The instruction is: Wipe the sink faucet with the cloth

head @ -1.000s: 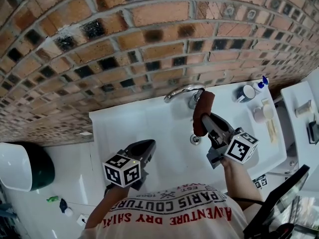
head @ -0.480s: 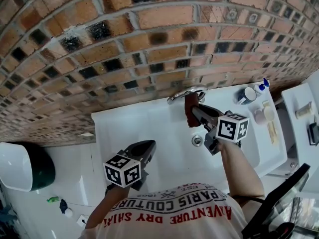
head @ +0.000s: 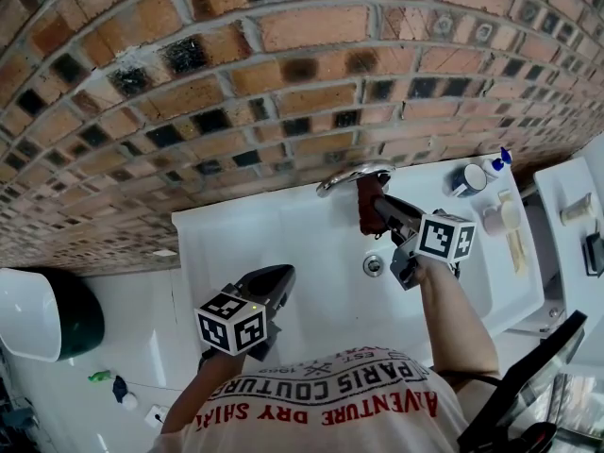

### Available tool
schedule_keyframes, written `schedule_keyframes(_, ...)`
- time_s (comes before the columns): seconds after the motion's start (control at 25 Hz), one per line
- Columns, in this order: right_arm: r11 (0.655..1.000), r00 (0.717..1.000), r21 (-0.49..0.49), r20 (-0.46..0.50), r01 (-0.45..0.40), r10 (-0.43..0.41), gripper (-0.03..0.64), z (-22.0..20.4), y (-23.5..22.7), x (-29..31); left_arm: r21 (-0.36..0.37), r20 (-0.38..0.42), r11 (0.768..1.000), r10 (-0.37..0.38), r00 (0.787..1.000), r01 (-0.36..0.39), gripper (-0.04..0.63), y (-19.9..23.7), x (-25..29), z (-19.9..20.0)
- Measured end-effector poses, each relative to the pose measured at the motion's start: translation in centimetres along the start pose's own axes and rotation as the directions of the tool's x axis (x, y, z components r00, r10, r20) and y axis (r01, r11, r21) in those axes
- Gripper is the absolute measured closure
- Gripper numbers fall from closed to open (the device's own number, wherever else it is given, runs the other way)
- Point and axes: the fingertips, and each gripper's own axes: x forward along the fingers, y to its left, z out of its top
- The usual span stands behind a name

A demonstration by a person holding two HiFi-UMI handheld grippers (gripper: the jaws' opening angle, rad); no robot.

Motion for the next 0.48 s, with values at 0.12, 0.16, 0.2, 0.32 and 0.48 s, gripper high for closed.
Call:
schedule_keyframes(0.12, 1.0, 1.0, -0.005, 0.008, 0.012, -0.012, 0.549, 0.2, -0.3, -0.2, 0.0, 0.0, 1.0, 0.002, 1.0, -0.002, 0.591, 0.0, 0.0, 0.0)
schedule_keyframes(0.16, 1.0, 1.0, -0.007, 0.011, 0.014, -0.014, 0.549, 0.3, -0.3, -0.3, 0.0, 0.0, 1.0, 0.002, 1.0, -0.002, 0.591, 0.0, 0.0, 0.0)
schedule_keyframes(0.2, 1.0, 1.0, -0.011, 0.014, 0.017, -0.017, 0.549, 0.4, -0.3, -0.3, 0.0, 0.001, 1.0, 0.002, 1.0, -0.002, 0.591, 0.0, 0.0, 0.0)
schedule_keyframes(0.32, 0.999, 0.999, -0.023, 0.025, 0.025, -0.024, 0.552, 0.8, -0.2, -0.5, 0.0, 0.001, 1.0, 0.001, 1.0, -0.001, 0.591, -0.1, 0.0, 0.0)
schedule_keyframes(0.48, 0.999, 0.998, -0.035, 0.049, 0.029, -0.027, 0.555, 1.4, 0.3, -1.1, -0.001, 0.003, 1.0, 0.001, 1.0, -0.001, 0.591, -0.1, -0.1, 0.0)
